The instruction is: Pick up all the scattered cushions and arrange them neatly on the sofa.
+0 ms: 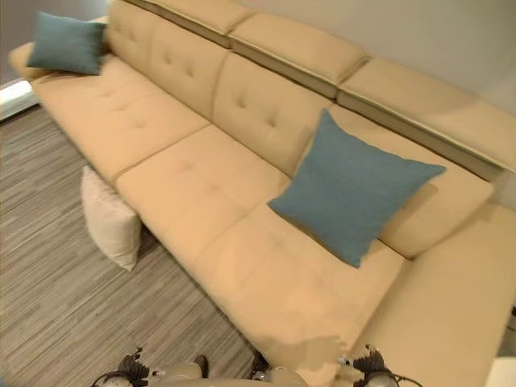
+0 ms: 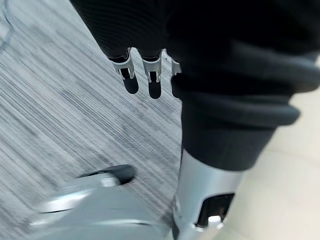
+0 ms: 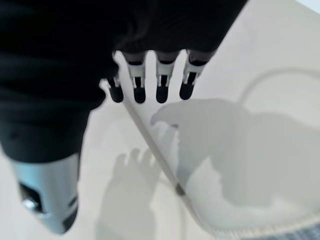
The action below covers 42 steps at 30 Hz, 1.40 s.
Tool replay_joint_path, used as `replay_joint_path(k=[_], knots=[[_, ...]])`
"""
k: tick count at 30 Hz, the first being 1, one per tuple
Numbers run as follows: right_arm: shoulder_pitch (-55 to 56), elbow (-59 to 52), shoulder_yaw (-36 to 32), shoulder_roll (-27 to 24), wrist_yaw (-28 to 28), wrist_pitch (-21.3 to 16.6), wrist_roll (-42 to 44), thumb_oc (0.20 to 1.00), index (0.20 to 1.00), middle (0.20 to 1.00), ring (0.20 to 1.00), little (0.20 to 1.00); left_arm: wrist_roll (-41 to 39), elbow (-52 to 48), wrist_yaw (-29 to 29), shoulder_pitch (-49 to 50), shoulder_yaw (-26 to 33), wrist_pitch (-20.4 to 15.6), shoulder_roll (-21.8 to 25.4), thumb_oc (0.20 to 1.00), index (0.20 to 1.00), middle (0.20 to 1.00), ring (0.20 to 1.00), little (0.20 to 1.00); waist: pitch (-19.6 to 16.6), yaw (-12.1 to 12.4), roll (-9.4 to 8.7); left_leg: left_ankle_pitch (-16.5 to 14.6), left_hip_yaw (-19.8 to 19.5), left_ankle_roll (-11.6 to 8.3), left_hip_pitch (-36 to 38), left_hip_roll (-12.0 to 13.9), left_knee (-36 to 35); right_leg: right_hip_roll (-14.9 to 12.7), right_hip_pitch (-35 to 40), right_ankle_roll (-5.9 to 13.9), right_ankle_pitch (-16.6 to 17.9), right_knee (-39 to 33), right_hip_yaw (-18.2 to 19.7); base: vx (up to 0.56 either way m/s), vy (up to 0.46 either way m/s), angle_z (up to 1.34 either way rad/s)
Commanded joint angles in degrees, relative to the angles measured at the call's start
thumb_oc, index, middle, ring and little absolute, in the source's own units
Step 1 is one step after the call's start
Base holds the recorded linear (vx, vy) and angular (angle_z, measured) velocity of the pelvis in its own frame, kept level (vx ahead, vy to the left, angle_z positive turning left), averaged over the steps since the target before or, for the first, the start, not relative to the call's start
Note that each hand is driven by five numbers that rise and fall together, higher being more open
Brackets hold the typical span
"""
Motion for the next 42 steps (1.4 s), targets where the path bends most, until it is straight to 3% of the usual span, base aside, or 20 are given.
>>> replay_joint_path(k=[1, 2, 7, 9, 11, 16, 20, 21, 22, 25, 30, 33, 37, 38, 40, 42], knots=[[-1.75, -1.46, -1.13, 0.81, -0.68, -0.58, 1.93, 1.0, 1.0, 1.0, 1.0, 1.0, 0.31, -1.5, -0.2, -0.16, 0.74, -1.06, 0.9, 1.0, 1.0, 1.0, 1.0, 1.0, 0.78, -1.48, -3.34, -1.57, 0.0, 2.46, -5.87, -2.14, 5.15, -4.92, 2.25, 11.71, 1.02, -2.4, 8.56, -0.05, 0.288, 0.46], [-1.95, -0.78, -1.16, 0.84, -0.23, -0.23, 0.91, 1.0, 1.0, 1.0, 1.0, 1.0, 0.71, -0.79, -0.61, 0.38, 0.4, -0.68, 0.76, 1.0, 1.0, 1.0, 1.0, 1.0, -0.05, -1.71, -2.65, -1.41, -0.63, 2.32, -1.81, -2.88, -0.5, -5.95, 2.26, 12.87, 1.84, -1.36, 7.02, -0.04, 0.343, 0.41], [-2.95, -0.85, -0.85, 1.04, -0.06, 0.25, -0.35, 1.0, 1.0, 1.0, 1.0, 1.0, 1.26, -0.79, -1.03, -0.12, 1.24, -0.54, 2.33, 1.0, 1.0, 1.0, 1.0, 1.0, -0.63, -1.12, -2.28, 0.46, -1.61, 3.33, 0.75, -5.57, -7.24, -7.82, -0.56, 13.76, 1.33, 3.83, 7.12, -0.06, 0.225, 0.33], [-2.73, -0.87, -0.8, 1.4, 0.07, 0.41, -0.25, 1.0, 1.0, 1.0, 1.0, 1.0, 1.02, -1.01, -0.81, -0.38, 1.37, -0.59, 3.19, 1.0, 1.0, 1.0, 1.0, 1.0, -0.25, -1.48, -2.21, 1.34, -3.6, 3.61, 0.98, -6.11, -8.29, -6.39, -1.95, 13.44, 0.59, 5.64, 11.54, -0.06, 0.068, 0.34], [-2.17, -0.54, -0.44, 1.69, 0.22, 0.64, 0.21, 1.0, 1.0, 1.0, 1.0, 1.0, 0.61, -1.43, -0.74, -0.29, 1.09, -0.89, 3.67, 1.0, 1.0, 1.0, 1.0, 1.0, -0.03, -1.78, -1.92, 2.9, -7.51, 4.16, 1.09, -7.29, -9.68, -1.75, -2.9, 13.13, -1.2, 7.12, 20.09, -0.06, 0.054, 1.42], [-3.84, -1.94, 1.85, 4.64, -0.96, 0.72, -0.49, 1.0, 1.0, 1.0, 1.0, 1.0, 0.66, 0.97, -0.07, 1.57, 1.67, -0.99, 2.54, 1.0, 1.0, 1.0, 1.0, 1.0, -0.53, -0.66, -1.8, 4.01, -12.72, 3.89, 0.23, -9.67, -9.97, 1.03, -0.16, 12.12, -2.36, 4.25, 24.01, 0.02, -0.025, 1.0], [-3.84, -3.15, 1.59, 4.11, -1.2, 0.41, -0.71, 1.0, 1.0, 1.0, 1.0, 1.0, 1.09, 2.2, -0.09, 2.43, 1.99, -0.88, 1.43, 1.0, 1.0, 1.0, 1.0, 1.0, 0.03, -0.88, -1.42, 3.66, -14.05, 3.49, -1.78, -11.42, -7.15, 0.79, 1.58, 11.96, -1.58, 0.87, 23.15, 0.02, -0.025, 0.76], [-3.89, -3.43, 1.22, 3.86, -1.23, 0.25, -0.29, 1.0, 1.0, 1.0, 1.0, 1.0, 0.96, 2.21, 0.04, 2.14, 1.99, -0.84, 1.1, 1.0, 1.0, 1.0, 1.0, 1.0, 0.37, -1.35, -1.41, 3.13, -11.93, 3.36, -3.24, -11.34, -5.01, 0.3, 2.05, 12.11, -1.5, 0.06, 22.05, -0.07, 0.009, 0.83], [-3.84, -3.63, 0.95, 3.72, -1.12, 0.29, -0.05, 1.0, 1.0, 1.0, 1.0, 1.0, 0.56, 2.13, 0.35, 2.01, 2.25, -0.75, 0.84, 1.0, 1.0, 1.0, 1.0, 1.0, 0.85, -1.85, -1.39, 2.21, -6.8, 3.12, -4.26, -10.18, -2.78, -0.53, 2.46, 12.41, -1.34, -0.45, 20.49, -0.09, 0.015, 1.35], [-4.17, -2.5, 1.41, 4.17, -1.31, 0.74, 0.12, 1.0, 1.0, 1.0, 1.0, 1.0, 0.63, 1.41, 0.16, 2.1, 2.01, -0.53, 0.97, 1.0, 1.0, 1.0, 1.0, 1.0, -0.05, -2.73, -2.87, -0.96, 2.8, 3.61, -5.03, -5.46, 1.94, -2.81, 3.18, 13.1, 0.26, -2.14, 16.3, -0.05, 0.021, 1.35], [-3.54, -1.04, 2.34, 5.76, -1.0, 1.42, -1.21, 1.0, 1.0, 1.0, 1.0, 1.0, 2.02, 1.18, -0.4, 2.37, 1.29, 0.09, 1.92, 1.0, 1.0, 1.0, 1.0, 1.0, -2.38, -2.77, -3.3, 0.4, 2.94, 4.05, -1.12, -5.09, -4.86, -2.88, 3.52, 13.63, -0.26, -1.41, 14.05, 0.1, 0.12, 0.4], [-3.42, -1.12, 2.57, 6.19, -0.9, 1.51, -1.36, 1.0, 1.0, 1.0, 1.0, 1.0, 2.04, 1.05, -0.54, 2.37, 1.42, 0.24, 2.29, 1.0, 1.0, 1.0, 1.0, 1.0, -2.43, -2.45, -3.66, 0.2, 2.76, 4.33, -0.82, -5.52, -5.06, -3.36, 3.61, 13.82, -0.6, -0.59, 13.5, 0.07, 0.163, 0.22], [-3.99, -1.97, 2.98, 7.15, -0.65, 1.59, -2.26, 1.0, 1.0, 1.0, 1.0, 1.0, 0.31, 0.93, -0.26, 2.27, 3.77, 0.11, 3.96, 1.0, 1.0, 1.0, 1.0, 1.0, -0.68, -1.39, -3.34, -0.2, 0.22, 5.46, 0.51, -6.49, -6.21, -5.73, -0.24, 13.88, -1.87, 12.36, 12.94, 0.05, 0.219, 0.34], [-3.92, -2.2, 2.84, 7.38, -0.76, 1.5, -2.26, 1.0, 1.0, 1.0, 1.0, 1.0, -2.12, 0.78, -0.05, 2.07, 5.0, -0.19, 4.24, 1.0, 1.0, 1.0, 1.0, 1.0, -0.31, -1.18, -2.87, -0.23, -1.72, 5.55, 1.26, -6.72, -6.79, -5.08, -2.03, 13.51, -2.01, 16.17, 14.0, 0.19, 0.138, 0.52], [-3.58, -2.21, 2.74, 7.03, -1.22, 1.49, -1.79, 1.0, 1.0, 1.0, 1.0, 1.0, -3.87, 0.83, -0.02, 2.08, 5.13, -0.61, 4.15, 1.0, 1.0, 1.0, 1.0, 1.0, -0.23, -1.66, -3.14, -0.58, -5.66, 5.42, 2.84, -8.06, -7.61, -1.5, -3.86, 12.41, -3.3, 14.64, 18.07, 0.29, 0.096, 1.06], [-3.75, -2.07, 2.94, 6.75, -1.3, 1.59, -1.82, 1.0, 1.0, 1.0, 1.0, 1.0, -4.01, 1.03, -0.04, 2.13, 4.98, -0.63, 4.15, 1.0, 1.0, 1.0, 1.0, 1.0, 0.02, -1.82, -3.12, -0.79, -6.55, 5.34, 3.41, -8.4, -7.72, -1.2, -4.27, 12.36, -2.95, 13.42, 18.27, 0.26, 0.033, 1.23]])
